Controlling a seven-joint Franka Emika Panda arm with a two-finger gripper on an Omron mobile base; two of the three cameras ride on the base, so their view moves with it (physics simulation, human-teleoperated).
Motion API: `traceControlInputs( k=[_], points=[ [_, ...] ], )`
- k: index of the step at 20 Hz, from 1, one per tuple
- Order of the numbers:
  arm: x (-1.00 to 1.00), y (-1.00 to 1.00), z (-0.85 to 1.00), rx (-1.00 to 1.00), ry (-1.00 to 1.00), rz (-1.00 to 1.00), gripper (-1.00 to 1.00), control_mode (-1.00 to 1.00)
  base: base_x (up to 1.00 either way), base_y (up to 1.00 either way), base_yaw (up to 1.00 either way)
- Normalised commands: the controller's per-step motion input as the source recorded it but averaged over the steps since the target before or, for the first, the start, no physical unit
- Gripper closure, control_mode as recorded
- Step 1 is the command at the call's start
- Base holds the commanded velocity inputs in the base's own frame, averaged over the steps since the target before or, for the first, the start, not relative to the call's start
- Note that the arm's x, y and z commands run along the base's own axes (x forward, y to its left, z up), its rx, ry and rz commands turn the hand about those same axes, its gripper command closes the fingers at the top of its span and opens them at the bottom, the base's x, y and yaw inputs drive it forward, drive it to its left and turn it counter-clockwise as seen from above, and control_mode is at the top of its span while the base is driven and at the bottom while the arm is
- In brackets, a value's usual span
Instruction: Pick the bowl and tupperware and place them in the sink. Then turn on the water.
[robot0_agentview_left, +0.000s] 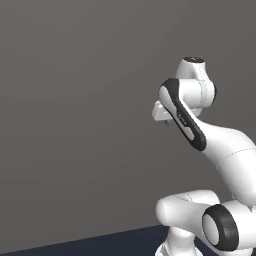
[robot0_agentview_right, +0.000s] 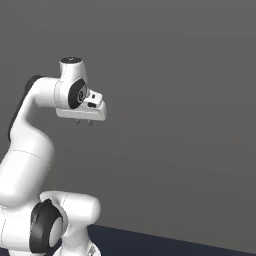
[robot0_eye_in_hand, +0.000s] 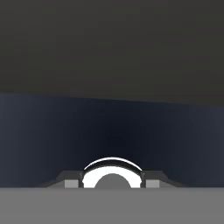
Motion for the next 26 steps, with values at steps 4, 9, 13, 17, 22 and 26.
traceControlInputs(
  k=[4, 9, 13, 17, 22, 26],
  points=[
    [-0.08, 0.01, 0.00, 0.00, 0.00, 0.00, -1.00, -1.00, 0.00, 0.00, 0.00],
    [-0.05, 0.01, 0.24, 0.00, 0.00, 0.00, -1.00, -1.00, 0.00, 0.00, 0.00],
    [-0.10, 0.00, 0.44, 0.00, 0.00, 0.00, -1.00, -1.00, 0.00, 0.00, 0.00],
    [-0.10, 0.00, 0.44, 0.00, 0.00, 0.00, -1.00, -1.00, 0.00, 0.00, 0.00],
    [-0.10, -0.01, 0.37, 0.00, 0.00, 0.00, -1.00, -1.00, 0.00, 0.00, 0.00],
    [-0.04, -0.06, 0.04, 0.00, 0.00, 0.00, -1.00, -1.00, 0.00, 0.00, 0.00]
  ],
)
